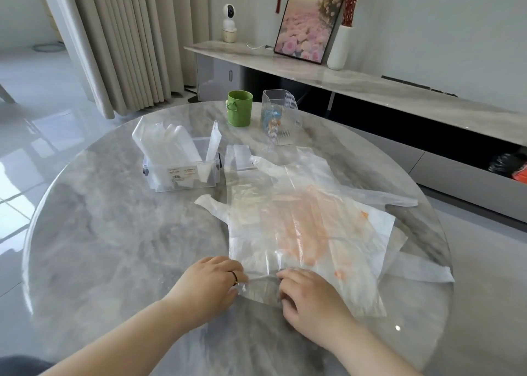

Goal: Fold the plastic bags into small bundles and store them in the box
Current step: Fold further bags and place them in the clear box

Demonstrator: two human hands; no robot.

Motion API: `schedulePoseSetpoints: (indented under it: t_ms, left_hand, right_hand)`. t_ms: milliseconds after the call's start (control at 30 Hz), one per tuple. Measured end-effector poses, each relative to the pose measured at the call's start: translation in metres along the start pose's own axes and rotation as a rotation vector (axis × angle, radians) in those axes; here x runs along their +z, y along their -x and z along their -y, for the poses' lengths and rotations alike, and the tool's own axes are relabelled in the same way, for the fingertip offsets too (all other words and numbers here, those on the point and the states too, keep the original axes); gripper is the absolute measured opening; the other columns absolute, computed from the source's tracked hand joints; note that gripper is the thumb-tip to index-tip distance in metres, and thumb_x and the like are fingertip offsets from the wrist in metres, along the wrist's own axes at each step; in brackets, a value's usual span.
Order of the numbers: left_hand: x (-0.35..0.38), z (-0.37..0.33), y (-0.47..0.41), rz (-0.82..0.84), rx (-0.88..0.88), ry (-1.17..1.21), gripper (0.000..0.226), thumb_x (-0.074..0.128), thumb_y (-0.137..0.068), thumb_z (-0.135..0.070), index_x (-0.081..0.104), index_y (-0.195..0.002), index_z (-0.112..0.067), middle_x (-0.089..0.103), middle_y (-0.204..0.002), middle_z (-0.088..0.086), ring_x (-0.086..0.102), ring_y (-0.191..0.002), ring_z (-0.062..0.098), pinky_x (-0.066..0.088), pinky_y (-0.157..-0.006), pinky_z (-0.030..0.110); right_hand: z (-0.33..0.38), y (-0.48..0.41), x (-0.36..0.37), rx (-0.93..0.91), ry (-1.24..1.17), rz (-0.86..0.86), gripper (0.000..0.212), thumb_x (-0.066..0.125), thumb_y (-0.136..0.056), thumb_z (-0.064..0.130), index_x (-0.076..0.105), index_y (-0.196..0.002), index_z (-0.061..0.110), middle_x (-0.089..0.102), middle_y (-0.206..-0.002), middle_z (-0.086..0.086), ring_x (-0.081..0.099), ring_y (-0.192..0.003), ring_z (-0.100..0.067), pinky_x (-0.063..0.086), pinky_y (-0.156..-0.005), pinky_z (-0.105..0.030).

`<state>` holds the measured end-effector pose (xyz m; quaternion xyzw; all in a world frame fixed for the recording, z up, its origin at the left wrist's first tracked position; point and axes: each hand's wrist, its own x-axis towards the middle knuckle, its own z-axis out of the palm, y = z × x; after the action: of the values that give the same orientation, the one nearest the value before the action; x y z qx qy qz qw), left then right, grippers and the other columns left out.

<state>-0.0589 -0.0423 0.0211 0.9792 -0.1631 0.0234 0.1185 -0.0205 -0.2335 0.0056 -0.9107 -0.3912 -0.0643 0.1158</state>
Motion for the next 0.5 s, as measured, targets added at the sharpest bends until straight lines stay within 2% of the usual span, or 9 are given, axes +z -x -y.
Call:
schedulePoseSetpoints:
  t_ms: [33, 100, 133, 233, 267, 300, 333, 433, 500]
  left_hand:
    - [0.005, 0.003, 0.001, -0.002, -0.015, -0.052, 0.006, 0.064, -0.059, -0.041, 0.069, -0.056, -0.044, 0.061, -0.066, -0.030, 0.058, -0.056, -0.011, 0.041, -0.054, 0.003]
    - [0.015, 0.004, 0.001, 0.023, 0.000, -0.107, 0.024, 0.087, -0.036, -0.036, 0.064, -0.043, -0.036, 0.056, -0.053, -0.023, 0.053, -0.044, -0.005, 0.040, -0.042, 0.007]
    - [0.018, 0.003, 0.000, 0.050, -0.035, -0.119, 0.030, 0.090, -0.030, -0.032, 0.061, -0.039, -0.032, 0.054, -0.048, -0.019, 0.051, -0.040, -0.002, 0.039, -0.039, 0.009]
    - [0.010, -0.006, 0.000, 0.028, -0.088, -0.133, 0.019, 0.076, -0.048, -0.034, 0.060, -0.042, -0.025, 0.054, -0.045, -0.013, 0.053, -0.042, 0.003, 0.035, -0.037, 0.010]
    - [0.006, -0.011, 0.001, 0.000, -0.134, -0.071, 0.014, 0.065, -0.061, -0.034, 0.064, -0.053, -0.023, 0.058, -0.054, -0.011, 0.058, -0.052, 0.005, 0.034, -0.042, 0.012]
    - [0.006, -0.016, 0.002, -0.006, -0.214, 0.000, 0.020, 0.051, -0.077, -0.031, 0.064, -0.064, -0.022, 0.061, -0.065, -0.008, 0.060, -0.066, 0.010, 0.034, -0.048, 0.014]
    - [0.009, -0.021, 0.006, 0.037, -0.281, 0.077, 0.025, 0.043, -0.085, -0.031, 0.059, -0.067, -0.022, 0.058, -0.070, -0.006, 0.058, -0.072, 0.014, 0.034, -0.052, 0.017]
    - [0.009, -0.035, 0.008, 0.106, -0.377, 0.364, 0.031, 0.048, -0.084, -0.026, 0.040, -0.055, -0.025, 0.044, -0.058, -0.005, 0.042, -0.055, 0.007, 0.029, -0.049, 0.014]
    - [0.008, -0.039, 0.011, 0.117, -0.354, 0.434, 0.025, 0.050, -0.084, -0.025, 0.048, -0.059, -0.026, 0.046, -0.060, -0.007, 0.042, -0.056, 0.005, 0.031, -0.053, 0.012]
  right_hand:
    - [0.002, 0.000, -0.002, -0.005, 0.006, 0.010, 0.028, 0.034, -0.061, 0.037, 0.059, -0.050, 0.032, 0.068, -0.079, 0.022, 0.066, -0.076, 0.003, 0.052, -0.071, -0.011]
    - [0.007, 0.001, -0.005, 0.004, 0.000, 0.039, 0.031, 0.035, -0.061, 0.047, 0.063, -0.058, 0.033, 0.070, -0.092, 0.016, 0.068, -0.087, -0.005, 0.054, -0.078, -0.023]
    - [0.011, 0.002, -0.005, -0.003, -0.014, 0.045, 0.035, 0.036, -0.060, 0.053, 0.064, -0.065, 0.033, 0.069, -0.097, 0.014, 0.068, -0.091, -0.008, 0.054, -0.079, -0.027]
    - [0.031, 0.003, -0.001, -0.044, -0.007, 0.058, 0.051, 0.035, -0.058, 0.064, 0.054, -0.092, 0.031, 0.069, -0.103, 0.012, 0.067, -0.094, -0.008, 0.055, -0.081, -0.029]
    - [0.037, 0.004, 0.002, -0.040, -0.002, 0.053, 0.056, 0.037, -0.056, 0.066, 0.050, -0.096, 0.030, 0.069, -0.101, 0.013, 0.068, -0.092, -0.007, 0.055, -0.080, -0.027]
    - [0.041, 0.004, 0.005, -0.024, -0.009, 0.049, 0.059, 0.038, -0.054, 0.067, 0.050, -0.098, 0.029, 0.070, -0.098, 0.013, 0.068, -0.089, -0.006, 0.055, -0.078, -0.025]
    - [0.044, 0.005, 0.008, -0.003, -0.023, 0.038, 0.059, 0.038, -0.053, 0.065, 0.050, -0.097, 0.029, 0.070, -0.093, 0.014, 0.069, -0.085, -0.005, 0.056, -0.075, -0.022]
    - [0.046, 0.008, 0.012, 0.024, -0.041, -0.014, 0.042, 0.031, -0.057, 0.050, 0.046, -0.089, 0.026, 0.069, -0.079, 0.016, 0.069, -0.075, -0.003, 0.054, -0.069, -0.015]
    - [0.043, 0.010, 0.015, 0.015, -0.043, -0.049, 0.031, 0.034, -0.060, 0.037, 0.059, -0.074, 0.027, 0.067, -0.071, 0.015, 0.068, -0.070, -0.003, 0.050, -0.066, -0.012]
